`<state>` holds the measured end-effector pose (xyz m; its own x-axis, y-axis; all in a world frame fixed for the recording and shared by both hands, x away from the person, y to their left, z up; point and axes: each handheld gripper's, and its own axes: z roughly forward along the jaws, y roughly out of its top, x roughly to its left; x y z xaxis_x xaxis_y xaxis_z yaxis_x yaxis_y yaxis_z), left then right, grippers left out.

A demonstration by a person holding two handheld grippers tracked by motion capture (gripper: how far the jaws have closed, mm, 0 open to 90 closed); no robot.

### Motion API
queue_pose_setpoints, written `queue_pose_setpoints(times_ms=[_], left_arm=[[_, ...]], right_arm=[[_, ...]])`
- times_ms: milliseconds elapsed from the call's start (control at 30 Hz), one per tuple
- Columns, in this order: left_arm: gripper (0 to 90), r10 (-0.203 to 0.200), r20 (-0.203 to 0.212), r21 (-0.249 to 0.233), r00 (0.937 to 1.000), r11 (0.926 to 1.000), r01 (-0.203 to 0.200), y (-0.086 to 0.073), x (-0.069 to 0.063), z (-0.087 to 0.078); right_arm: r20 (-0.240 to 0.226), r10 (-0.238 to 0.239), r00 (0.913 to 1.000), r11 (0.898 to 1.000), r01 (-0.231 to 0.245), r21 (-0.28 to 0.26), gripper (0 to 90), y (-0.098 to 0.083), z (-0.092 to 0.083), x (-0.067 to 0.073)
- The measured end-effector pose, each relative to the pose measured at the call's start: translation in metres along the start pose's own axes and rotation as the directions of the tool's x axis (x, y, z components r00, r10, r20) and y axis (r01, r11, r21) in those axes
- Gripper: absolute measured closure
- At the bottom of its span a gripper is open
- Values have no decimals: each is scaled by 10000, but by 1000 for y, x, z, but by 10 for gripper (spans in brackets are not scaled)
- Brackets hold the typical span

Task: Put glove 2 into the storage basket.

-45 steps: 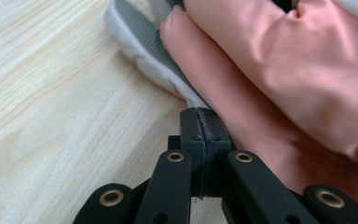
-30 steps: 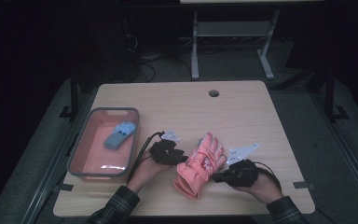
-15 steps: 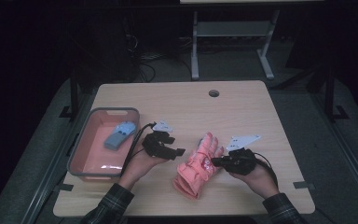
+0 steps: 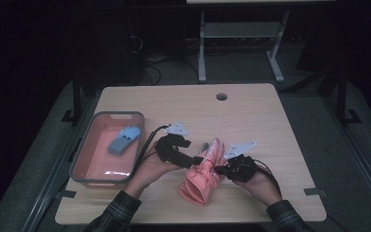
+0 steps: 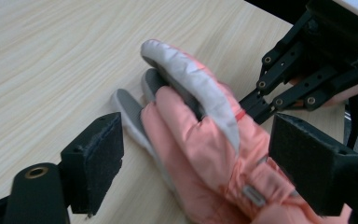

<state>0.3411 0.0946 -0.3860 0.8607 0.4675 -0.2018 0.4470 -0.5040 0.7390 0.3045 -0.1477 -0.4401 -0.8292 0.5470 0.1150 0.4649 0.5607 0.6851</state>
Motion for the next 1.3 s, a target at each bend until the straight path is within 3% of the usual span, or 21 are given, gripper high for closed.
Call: queue_pose_setpoints(times_ms=[233, 433, 567, 667, 1067, 1133, 1167, 1300], left_arm=[[146, 17, 137, 460, 9999, 9989, -23, -1, -5, 26], [134, -609, 422, 685, 9973, 9960, 579, -11, 4, 38], [127, -876, 678, 1016, 9939, 9916, 805, -17, 7, 48], [125, -983, 612, 1187, 9933, 9888, 905, -21, 11, 49], [123, -1898, 1168, 1530, 9749, 9733, 1711, -37, 24, 60], [123, -2256, 1386, 1697, 9643, 9647, 2013, -39, 26, 64], [123, -2303, 1468, 1729, 9620, 9635, 2042, -40, 27, 64], [128, -2193, 1466, 1830, 9646, 9643, 1914, -38, 24, 65]], right_arm=[[72, -50, 10000, 10000, 49, 46, 900, 1, 3, 2], [176, -151, 9997, 9997, 147, 196, 900, 1, 3, 3], [203, -238, 9995, 9994, 233, 251, 900, 1, 5, 4], [255, -276, 9993, 9991, 268, 313, 900, 1, 6, 4], [266, -255, 9993, 9990, 245, 384, 900, 0, 10, 5], [308, -270, 9992, 9988, 257, 428, 900, -1, 11, 5], [314, -278, 9991, 9987, 263, 444, 900, -1, 11, 5], [324, -344, 9989, 9986, 330, 423, 900, -1, 12, 6]])
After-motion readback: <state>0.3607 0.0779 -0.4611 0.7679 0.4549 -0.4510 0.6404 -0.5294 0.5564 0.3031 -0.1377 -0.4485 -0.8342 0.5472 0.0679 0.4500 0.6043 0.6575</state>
